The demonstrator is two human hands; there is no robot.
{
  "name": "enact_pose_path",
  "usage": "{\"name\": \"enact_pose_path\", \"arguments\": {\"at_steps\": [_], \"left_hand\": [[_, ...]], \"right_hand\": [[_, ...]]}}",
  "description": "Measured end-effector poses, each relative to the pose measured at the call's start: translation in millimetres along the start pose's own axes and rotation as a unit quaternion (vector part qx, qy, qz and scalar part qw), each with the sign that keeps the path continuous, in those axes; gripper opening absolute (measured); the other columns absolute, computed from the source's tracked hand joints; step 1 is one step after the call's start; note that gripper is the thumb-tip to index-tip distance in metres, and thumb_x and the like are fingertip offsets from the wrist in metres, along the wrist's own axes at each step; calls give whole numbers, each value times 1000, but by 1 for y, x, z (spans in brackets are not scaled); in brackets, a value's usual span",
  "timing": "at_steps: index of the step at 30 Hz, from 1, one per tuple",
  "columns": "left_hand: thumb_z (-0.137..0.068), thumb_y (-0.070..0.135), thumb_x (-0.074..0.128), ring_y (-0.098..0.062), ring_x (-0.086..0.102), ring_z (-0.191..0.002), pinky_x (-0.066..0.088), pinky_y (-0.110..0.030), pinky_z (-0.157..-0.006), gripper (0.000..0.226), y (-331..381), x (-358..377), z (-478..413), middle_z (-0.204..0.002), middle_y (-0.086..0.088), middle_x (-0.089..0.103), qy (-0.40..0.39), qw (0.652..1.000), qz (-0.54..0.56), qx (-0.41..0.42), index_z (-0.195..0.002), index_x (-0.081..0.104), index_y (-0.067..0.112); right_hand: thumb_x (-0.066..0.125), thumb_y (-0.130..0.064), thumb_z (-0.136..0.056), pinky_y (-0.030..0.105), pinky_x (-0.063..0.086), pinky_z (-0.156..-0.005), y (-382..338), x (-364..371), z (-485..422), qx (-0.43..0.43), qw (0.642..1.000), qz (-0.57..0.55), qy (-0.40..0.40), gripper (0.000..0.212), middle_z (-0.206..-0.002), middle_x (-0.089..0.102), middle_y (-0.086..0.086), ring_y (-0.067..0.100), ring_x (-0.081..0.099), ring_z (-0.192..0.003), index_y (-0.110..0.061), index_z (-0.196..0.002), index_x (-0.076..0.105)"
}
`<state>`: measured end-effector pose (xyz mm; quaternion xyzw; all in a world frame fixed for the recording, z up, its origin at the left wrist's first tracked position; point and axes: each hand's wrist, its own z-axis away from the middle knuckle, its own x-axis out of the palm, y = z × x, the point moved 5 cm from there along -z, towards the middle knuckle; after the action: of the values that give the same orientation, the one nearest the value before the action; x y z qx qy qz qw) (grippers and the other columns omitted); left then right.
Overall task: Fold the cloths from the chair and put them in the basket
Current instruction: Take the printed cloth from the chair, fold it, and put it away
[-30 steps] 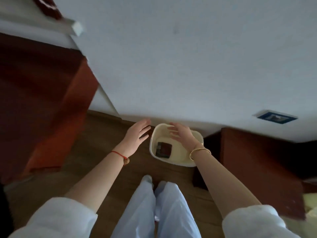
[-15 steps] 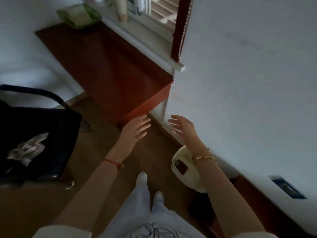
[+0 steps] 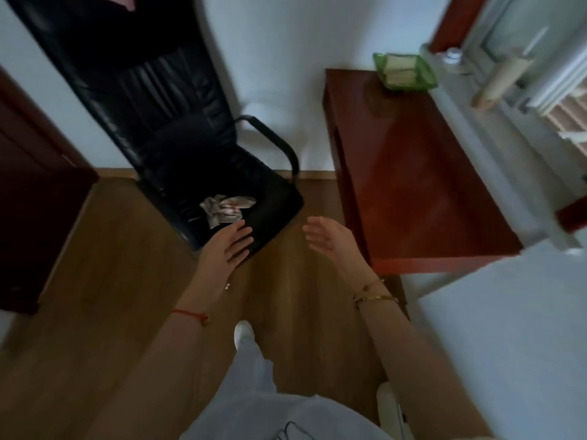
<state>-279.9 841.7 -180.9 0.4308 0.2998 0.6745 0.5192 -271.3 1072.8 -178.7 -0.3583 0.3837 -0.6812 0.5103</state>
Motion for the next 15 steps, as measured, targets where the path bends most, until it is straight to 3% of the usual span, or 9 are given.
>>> {"name": "enact_pose_path", "arguments": {"at_steps": [5,8,11,15], "left_hand": [[-103,20,45,-26,60,-119,43,-38,-107,28,49,-81,-65,-127,-11,64,84,996,22,-6,-124,61,10],[-103,13,40,-33,50,-131,35,-42,-114,35,72,-114,-101,-141,-19,53,76,997,-25,-5,-135,50,1],[-99,12,50,-30,55,-127,38,-46,-113,33,86,-137,-135,-136,-18,58,70,994,-85,-8,-132,55,7],[-97,17,56,-18,64,-113,47,-38,-105,27,98,-155,-194,-119,-2,68,89,984,-148,-33,-123,62,18]], "right_hand": [[52,-28,-98,34,56,-90,8,97,-84,29,998,23,-45,19,-103,73,3,20,68,-99,-21,-100,70],[52,-28,-98,31,56,-87,10,137,-130,42,997,49,-45,20,-105,73,5,19,69,-97,-20,-104,70],[52,-27,-98,27,56,-80,12,163,-171,59,994,79,-35,20,-102,73,5,17,68,-92,-20,-103,69],[49,-26,-100,26,54,-77,15,184,-227,73,988,130,-27,21,-99,70,3,17,66,-91,-17,-105,68]]}}
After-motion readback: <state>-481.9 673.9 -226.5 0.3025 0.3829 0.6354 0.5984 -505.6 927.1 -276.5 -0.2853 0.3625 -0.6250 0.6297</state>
